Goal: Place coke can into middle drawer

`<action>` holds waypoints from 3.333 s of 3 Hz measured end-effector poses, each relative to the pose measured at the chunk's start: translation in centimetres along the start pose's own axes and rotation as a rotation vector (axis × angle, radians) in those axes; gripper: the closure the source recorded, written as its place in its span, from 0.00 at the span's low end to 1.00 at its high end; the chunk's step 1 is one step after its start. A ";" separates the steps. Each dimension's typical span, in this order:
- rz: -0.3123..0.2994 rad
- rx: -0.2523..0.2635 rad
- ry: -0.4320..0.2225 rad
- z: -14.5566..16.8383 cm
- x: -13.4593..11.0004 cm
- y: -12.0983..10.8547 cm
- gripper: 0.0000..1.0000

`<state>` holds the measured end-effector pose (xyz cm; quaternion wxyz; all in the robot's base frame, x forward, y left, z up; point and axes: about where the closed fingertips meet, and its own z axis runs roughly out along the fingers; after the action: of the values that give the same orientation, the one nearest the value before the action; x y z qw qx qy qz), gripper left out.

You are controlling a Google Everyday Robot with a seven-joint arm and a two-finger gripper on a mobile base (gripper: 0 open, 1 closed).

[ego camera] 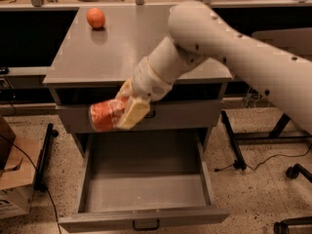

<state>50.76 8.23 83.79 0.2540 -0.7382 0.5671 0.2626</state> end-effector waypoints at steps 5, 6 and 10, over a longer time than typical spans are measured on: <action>0.346 -0.136 -0.008 16.4 15.2 5.4 1.00; 0.414 -0.134 -0.036 19.1 17.9 6.1 0.92; 0.643 -0.180 -0.077 27.9 34.6 4.7 0.51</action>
Offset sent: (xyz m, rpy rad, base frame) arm -0.0172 -0.0350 -0.2534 -0.0134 0.3036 -0.2479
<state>50.97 1.53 39.61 0.1131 -0.5306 0.7354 0.4060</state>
